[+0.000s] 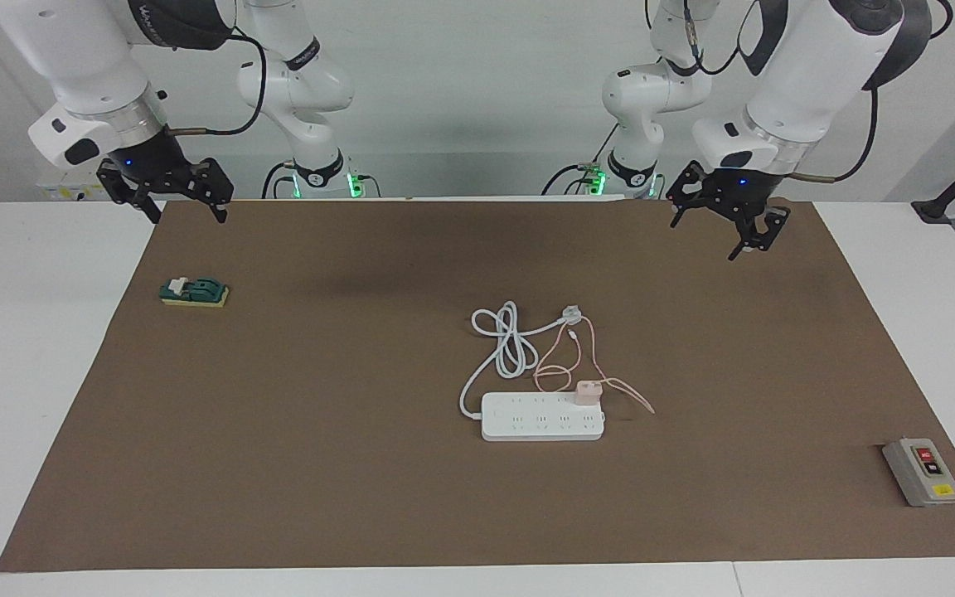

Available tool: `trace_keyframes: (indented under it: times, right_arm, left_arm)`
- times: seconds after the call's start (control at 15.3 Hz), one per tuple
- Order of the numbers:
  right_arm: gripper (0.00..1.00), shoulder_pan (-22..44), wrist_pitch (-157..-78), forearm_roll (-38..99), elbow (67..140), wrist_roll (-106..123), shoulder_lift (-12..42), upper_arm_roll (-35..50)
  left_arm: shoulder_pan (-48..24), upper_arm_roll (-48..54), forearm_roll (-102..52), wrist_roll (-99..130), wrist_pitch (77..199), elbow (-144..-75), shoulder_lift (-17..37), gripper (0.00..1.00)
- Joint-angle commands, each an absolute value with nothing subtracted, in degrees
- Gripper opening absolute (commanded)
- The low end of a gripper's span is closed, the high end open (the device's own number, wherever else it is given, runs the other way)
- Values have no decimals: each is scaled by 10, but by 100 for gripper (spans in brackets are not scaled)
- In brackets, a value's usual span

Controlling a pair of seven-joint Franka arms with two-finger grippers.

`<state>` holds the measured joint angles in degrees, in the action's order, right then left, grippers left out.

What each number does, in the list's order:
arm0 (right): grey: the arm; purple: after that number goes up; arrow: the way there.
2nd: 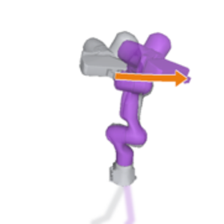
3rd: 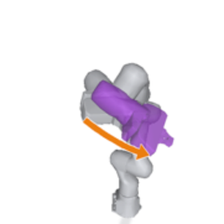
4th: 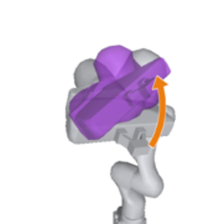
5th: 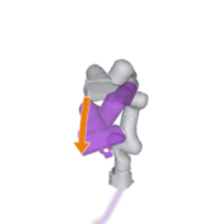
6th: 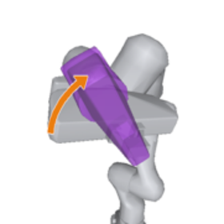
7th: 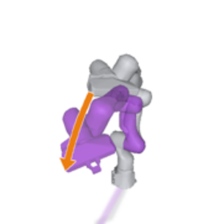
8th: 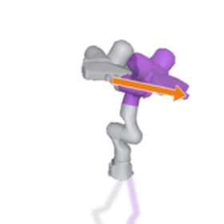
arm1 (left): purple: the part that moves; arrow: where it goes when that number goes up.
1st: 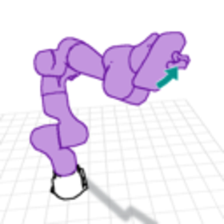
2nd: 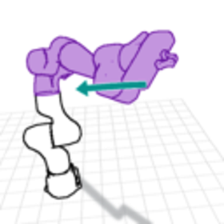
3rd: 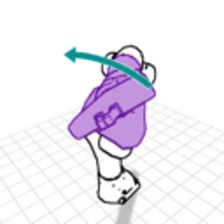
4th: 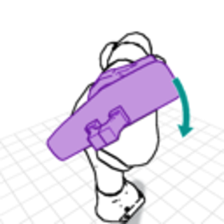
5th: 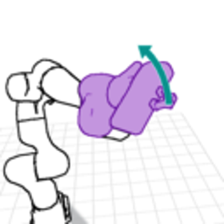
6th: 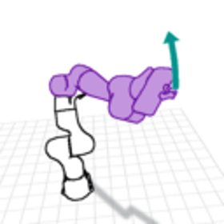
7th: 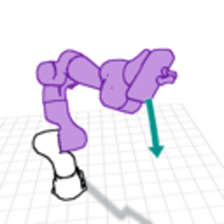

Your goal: Plug charger into power strip

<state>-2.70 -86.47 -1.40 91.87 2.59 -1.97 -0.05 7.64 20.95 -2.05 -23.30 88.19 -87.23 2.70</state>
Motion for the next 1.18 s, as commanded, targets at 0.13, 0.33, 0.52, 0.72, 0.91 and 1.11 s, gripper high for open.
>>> trace_keyframes:
  times: [0.13, 0.33, 0.52, 0.72, 0.91, 1.11]
  right_arm:
    - [100, -35, -862, -7, 925, 18, -28, 5]
    - [100, -35, -862, -7, 925, 18, -28, 5]
    - [100, -35, -862, -7, 925, 18, -28, 5]
    - [100, -35, -861, -7, 925, 18, -28, 5]
    - [100, -35, -861, -7, 925, 18, -28, 5]
    - [100, -35, -862, -7, 925, 18, -28, 5]
  left_arm:
    - [90, 214, -25, -20, 867, -896, 10, 100]
    - [94, 214, -25, 75, 851, -896, 1, 100]
    - [94, 214, -23, 123, 850, -897, -9, 100]
    - [94, 214, -23, 125, 853, -896, -17, 100]
    - [99, 214, -23, 125, 847, -907, -24, 100]
    - [111, 214, -24, 125, 849, -909, -25, 100]
